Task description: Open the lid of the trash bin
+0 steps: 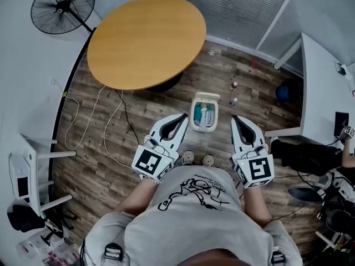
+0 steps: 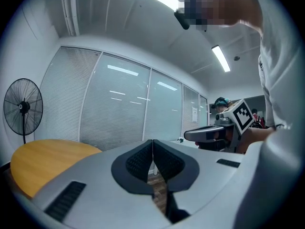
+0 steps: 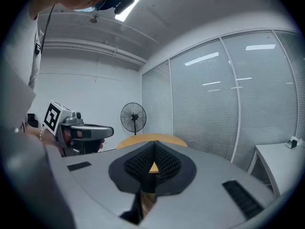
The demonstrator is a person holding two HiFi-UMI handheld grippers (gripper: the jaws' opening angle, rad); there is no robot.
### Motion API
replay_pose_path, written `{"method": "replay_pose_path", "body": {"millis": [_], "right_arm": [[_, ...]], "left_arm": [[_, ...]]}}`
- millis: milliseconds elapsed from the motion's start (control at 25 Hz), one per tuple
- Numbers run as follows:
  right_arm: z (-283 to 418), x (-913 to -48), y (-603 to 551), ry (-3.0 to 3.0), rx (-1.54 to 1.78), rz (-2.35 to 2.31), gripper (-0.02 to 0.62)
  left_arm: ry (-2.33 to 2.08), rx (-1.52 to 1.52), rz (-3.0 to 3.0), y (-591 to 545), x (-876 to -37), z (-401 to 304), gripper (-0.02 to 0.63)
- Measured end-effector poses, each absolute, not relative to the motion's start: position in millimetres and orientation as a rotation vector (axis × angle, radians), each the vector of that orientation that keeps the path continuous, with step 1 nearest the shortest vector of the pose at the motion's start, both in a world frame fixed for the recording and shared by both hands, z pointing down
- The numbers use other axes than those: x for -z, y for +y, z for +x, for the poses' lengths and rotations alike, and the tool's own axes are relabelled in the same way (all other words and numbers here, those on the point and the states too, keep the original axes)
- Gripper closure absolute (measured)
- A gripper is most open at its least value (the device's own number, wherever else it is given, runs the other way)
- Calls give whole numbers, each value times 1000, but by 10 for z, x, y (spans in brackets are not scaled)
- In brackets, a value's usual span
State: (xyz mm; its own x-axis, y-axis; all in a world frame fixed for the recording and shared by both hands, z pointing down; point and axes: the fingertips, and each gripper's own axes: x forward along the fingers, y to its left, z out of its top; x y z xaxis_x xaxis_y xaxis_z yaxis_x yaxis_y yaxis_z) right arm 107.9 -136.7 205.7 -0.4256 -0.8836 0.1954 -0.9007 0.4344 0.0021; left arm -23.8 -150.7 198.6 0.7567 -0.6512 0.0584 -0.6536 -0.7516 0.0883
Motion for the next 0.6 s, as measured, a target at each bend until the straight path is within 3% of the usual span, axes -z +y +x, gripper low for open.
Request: {"method": "replay_pose_path", "body": {"millis": [600], "right_arm": [[1044, -1542, -1287, -2564, -97, 1571, 589]], "left_arm": [[-1034, 58, 2889, -1431, -1474, -227, 586]]}}
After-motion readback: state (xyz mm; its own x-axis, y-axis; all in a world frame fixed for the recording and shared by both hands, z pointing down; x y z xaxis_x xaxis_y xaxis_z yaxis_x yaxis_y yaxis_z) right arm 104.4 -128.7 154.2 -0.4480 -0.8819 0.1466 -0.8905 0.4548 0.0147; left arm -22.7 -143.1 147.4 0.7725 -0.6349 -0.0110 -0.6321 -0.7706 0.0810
